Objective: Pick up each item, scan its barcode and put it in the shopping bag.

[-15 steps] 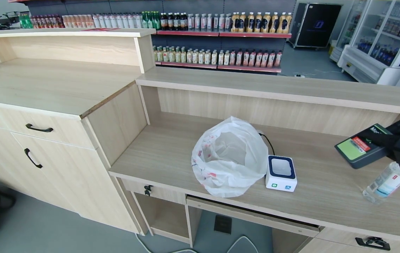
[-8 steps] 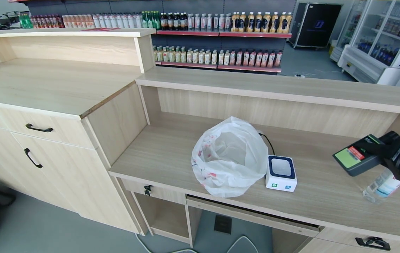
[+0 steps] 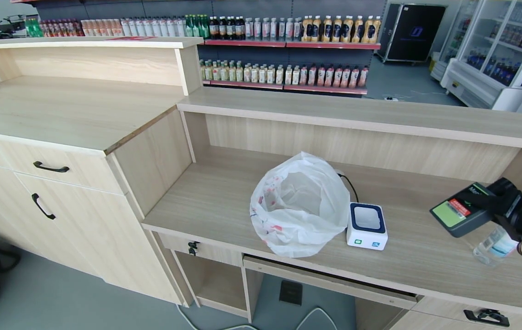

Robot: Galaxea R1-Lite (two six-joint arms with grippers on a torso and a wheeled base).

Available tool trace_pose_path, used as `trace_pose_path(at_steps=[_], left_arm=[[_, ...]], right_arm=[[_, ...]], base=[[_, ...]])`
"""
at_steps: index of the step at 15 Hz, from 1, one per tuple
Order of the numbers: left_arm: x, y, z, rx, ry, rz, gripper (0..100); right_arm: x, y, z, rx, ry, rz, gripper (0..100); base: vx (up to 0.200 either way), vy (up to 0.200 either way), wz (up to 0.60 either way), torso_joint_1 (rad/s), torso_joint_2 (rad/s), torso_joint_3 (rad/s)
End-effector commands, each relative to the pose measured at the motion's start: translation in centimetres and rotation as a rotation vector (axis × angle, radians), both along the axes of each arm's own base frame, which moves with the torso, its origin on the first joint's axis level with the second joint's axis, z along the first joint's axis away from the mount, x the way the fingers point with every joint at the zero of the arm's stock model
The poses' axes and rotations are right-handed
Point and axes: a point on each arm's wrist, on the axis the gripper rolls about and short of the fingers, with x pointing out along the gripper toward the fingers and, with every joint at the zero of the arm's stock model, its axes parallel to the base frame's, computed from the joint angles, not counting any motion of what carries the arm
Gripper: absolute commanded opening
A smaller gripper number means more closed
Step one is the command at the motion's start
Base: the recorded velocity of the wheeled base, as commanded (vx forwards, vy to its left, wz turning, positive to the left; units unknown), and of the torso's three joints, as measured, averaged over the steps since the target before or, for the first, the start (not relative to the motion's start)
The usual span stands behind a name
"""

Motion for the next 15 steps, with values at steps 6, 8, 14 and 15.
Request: trace_pose_path(at_steps=[6,8,14,15], left_arm=[[0.0,0.0,0.0,0.0,0.0,0.001,100],[0.0,0.0,0.0,0.0,0.0,0.001,100],[0.0,0.0,0.0,0.0,0.0,0.001,100],[0.0,0.0,0.0,0.0,0.0,0.001,100]], right_arm=[[0.09,0.11,-0.14,-0.028,-0.009,0.028,0],[0.03,-0.04,-0.23,-0.026,-0.005,0.022,0],[0.67,-0.23,-0.55,-0.025,-0.004,0.025,0],[0.96,-0.35,-0.68,-0.028,-0.009,0.023,0]], base=[[0.0,0.0,0.0,0.0,0.0,0.0],[0.0,0.0,0.0,0.0,0.0,0.0],[0.0,0.0,0.0,0.0,0.0,0.0],[0.0,0.0,0.0,0.0,0.0,0.0]])
